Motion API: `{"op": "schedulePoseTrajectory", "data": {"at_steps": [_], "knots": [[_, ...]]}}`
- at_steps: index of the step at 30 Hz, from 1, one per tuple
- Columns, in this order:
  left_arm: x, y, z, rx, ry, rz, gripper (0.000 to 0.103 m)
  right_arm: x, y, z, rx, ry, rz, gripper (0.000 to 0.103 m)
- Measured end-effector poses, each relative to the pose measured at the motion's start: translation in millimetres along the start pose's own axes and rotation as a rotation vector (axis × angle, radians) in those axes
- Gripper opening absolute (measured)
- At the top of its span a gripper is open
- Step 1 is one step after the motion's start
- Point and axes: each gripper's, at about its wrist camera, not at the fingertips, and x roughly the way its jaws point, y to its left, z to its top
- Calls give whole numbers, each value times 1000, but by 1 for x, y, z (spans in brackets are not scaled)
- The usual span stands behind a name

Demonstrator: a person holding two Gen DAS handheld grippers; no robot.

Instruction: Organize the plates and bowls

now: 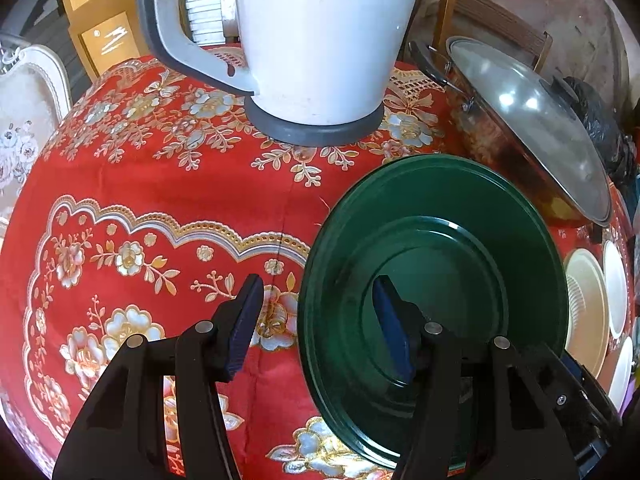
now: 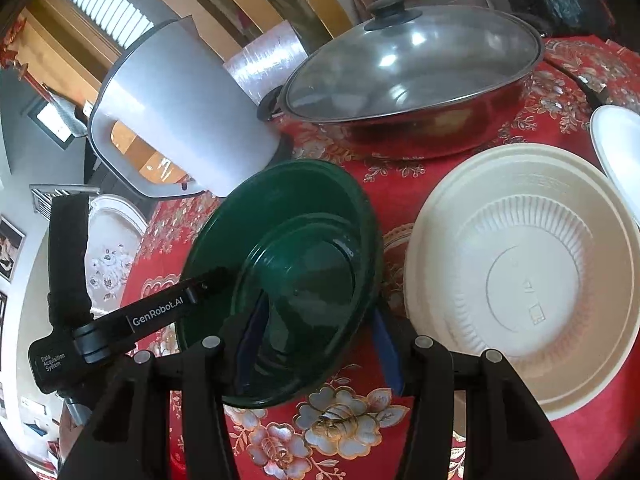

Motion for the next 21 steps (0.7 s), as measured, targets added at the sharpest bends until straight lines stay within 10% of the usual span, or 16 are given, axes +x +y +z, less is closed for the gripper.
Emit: {"op": "schedulePoseTrajectory", "data": {"at_steps": [7, 10, 21], "knots": [[4, -5, -3, 37, -13, 11, 57, 4, 2, 2, -25, -2, -20, 38], [2, -5, -4, 39, -27, 18, 42, 4, 1, 1, -36, 5, -17, 25], [-6, 5, -16, 45, -22, 41, 23, -2, 7, -5, -93, 1, -36, 24]]}}
